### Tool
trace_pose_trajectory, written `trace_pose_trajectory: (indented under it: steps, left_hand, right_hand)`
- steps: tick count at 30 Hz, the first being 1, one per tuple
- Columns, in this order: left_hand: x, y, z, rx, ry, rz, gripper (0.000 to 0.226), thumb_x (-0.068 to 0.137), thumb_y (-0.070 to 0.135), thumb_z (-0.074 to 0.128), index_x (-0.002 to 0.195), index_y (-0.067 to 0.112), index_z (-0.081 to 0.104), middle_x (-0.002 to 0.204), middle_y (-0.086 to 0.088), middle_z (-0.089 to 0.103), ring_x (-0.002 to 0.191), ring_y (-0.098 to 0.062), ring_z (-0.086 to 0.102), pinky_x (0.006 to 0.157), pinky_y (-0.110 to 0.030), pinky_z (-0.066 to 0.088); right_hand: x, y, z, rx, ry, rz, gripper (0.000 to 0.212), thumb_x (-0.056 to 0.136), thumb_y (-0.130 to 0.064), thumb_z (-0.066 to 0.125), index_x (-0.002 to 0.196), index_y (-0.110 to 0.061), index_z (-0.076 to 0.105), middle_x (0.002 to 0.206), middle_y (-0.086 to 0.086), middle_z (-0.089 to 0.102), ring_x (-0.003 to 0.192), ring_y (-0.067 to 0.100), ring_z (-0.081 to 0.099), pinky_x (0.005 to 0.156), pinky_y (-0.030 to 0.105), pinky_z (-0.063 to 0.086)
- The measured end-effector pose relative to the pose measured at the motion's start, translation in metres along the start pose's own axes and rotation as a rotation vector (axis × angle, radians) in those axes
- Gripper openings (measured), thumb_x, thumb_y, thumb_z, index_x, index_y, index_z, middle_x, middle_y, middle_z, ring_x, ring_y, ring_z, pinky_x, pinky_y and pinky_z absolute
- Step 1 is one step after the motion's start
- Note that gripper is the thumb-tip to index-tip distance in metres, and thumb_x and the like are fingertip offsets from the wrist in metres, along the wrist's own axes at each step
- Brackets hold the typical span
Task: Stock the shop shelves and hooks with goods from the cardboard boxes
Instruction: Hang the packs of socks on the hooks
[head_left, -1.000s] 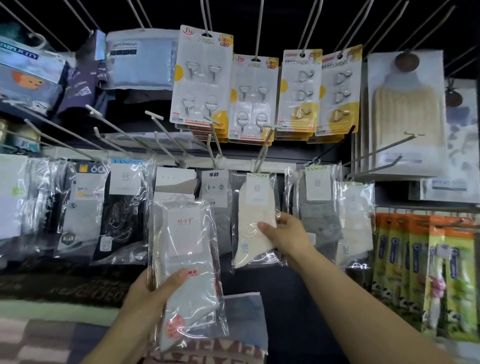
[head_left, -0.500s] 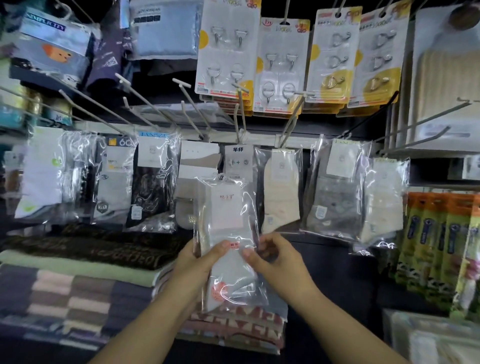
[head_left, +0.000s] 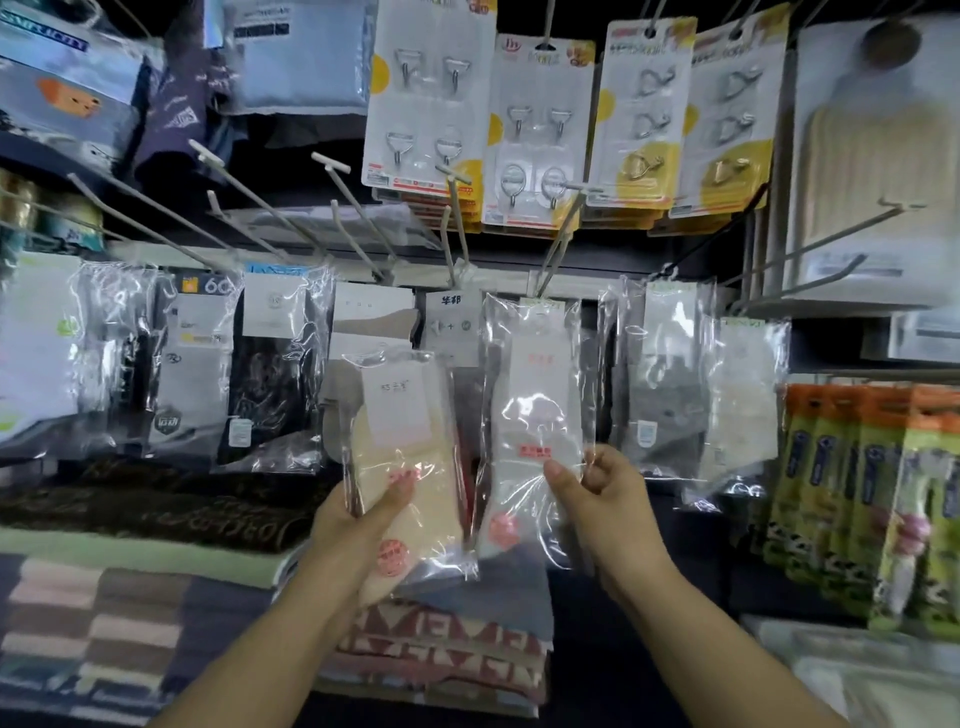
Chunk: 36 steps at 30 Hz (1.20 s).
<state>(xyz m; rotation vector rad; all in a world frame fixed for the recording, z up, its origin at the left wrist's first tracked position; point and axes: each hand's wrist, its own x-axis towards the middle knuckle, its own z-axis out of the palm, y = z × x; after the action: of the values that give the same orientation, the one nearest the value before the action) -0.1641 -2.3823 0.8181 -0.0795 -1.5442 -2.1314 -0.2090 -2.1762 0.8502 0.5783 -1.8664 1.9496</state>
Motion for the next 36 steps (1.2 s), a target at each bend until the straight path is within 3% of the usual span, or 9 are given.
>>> trace_pose_trajectory:
  steps: [2,5,10,15,20,23,30,34,36]
  left_hand:
    - [0.004,0.001,-0.002,0.017,-0.007,0.026,0.036,0.071,0.032,0.075,0.105,0.022,0.066,0.093,-0.003,0.075,0.079,-0.022,0.073,0.065,-0.037,0.059]
    - [0.007,0.002,-0.002,0.032,-0.013,0.062,0.032,0.074,0.03,0.073,0.105,0.023,0.067,0.093,0.001,0.076,0.082,-0.019,0.073,0.077,-0.041,0.057]
    - [0.005,0.007,0.003,0.027,-0.04,0.087,0.024,0.079,0.026,0.07,0.102,0.024,0.064,0.084,0.009,0.075,0.073,-0.01,0.072,0.053,-0.021,0.054]
    - [0.005,0.005,0.002,0.02,-0.037,0.089,0.024,0.079,0.024,0.07,0.102,0.021,0.064,0.084,0.007,0.076,0.067,-0.008,0.072,0.046,-0.017,0.051]
    - [0.006,0.002,-0.001,0.037,-0.049,0.081,0.034,0.075,0.027,0.072,0.107,0.02,0.064,0.086,0.005,0.076,0.072,-0.014,0.073,0.051,-0.022,0.054]
    - [0.007,-0.002,-0.004,0.03,-0.041,0.062,0.042,0.071,0.03,0.074,0.109,0.016,0.065,0.094,-0.006,0.075,0.078,-0.026,0.073,0.061,-0.033,0.056]
    - [0.0,0.0,-0.001,0.017,-0.041,0.039,0.033,0.076,0.026,0.072,0.107,0.017,0.065,0.091,-0.005,0.076,0.076,-0.023,0.073,0.054,-0.029,0.056]
    - [-0.002,-0.002,0.001,0.021,-0.052,0.015,0.043,0.071,0.031,0.075,0.111,0.018,0.064,0.096,-0.005,0.075,0.084,-0.025,0.073,0.067,-0.036,0.058]
    - [-0.003,-0.003,0.005,0.016,-0.059,0.021,0.037,0.073,0.026,0.074,0.108,0.017,0.065,0.097,-0.007,0.075,0.083,-0.025,0.073,0.063,-0.033,0.058]
  right_hand:
    - [0.014,-0.012,-0.012,-0.019,0.07,-0.036,0.009,0.09,-0.012,0.064,0.09,-0.01,0.054,0.062,-0.01,0.069,0.053,0.002,0.064,0.048,0.021,0.05]
    - [0.039,-0.028,-0.02,-0.102,0.092,-0.043,0.015,0.088,-0.016,0.067,0.099,-0.011,0.057,0.091,0.005,0.073,0.076,0.019,0.071,0.07,0.041,0.059]
    - [0.059,-0.043,-0.011,-0.142,0.036,-0.047,0.016,0.087,-0.015,0.068,0.095,-0.013,0.055,0.09,0.006,0.069,0.079,0.027,0.069,0.071,0.051,0.058]
    - [0.067,-0.037,-0.007,-0.026,0.027,0.01,0.016,0.088,-0.009,0.066,0.097,-0.005,0.054,0.083,0.01,0.07,0.069,0.024,0.068,0.062,0.044,0.057]
    - [0.071,-0.024,-0.01,-0.039,-0.052,0.033,0.01,0.089,-0.008,0.065,0.096,-0.008,0.058,0.089,0.012,0.072,0.075,0.027,0.069,0.072,0.042,0.057]
    - [0.071,-0.024,-0.014,-0.046,-0.07,0.035,0.017,0.09,-0.008,0.063,0.105,-0.003,0.058,0.092,0.015,0.072,0.072,0.027,0.069,0.069,0.043,0.057]
    - [0.051,-0.002,-0.013,-0.172,-0.012,0.147,0.046,0.079,-0.023,0.077,0.112,-0.009,0.049,0.106,0.01,0.065,0.086,0.026,0.068,0.068,0.034,0.054]
    - [-0.004,0.016,-0.004,-0.458,0.309,-0.141,0.049,0.074,-0.02,0.081,0.103,-0.019,0.041,0.106,-0.004,0.038,0.1,0.013,0.044,0.089,0.022,0.038]
    - [-0.022,0.017,0.004,-0.439,0.204,-0.252,0.039,0.076,-0.02,0.078,0.096,-0.023,0.045,0.099,-0.01,0.042,0.09,0.01,0.046,0.081,0.016,0.037]
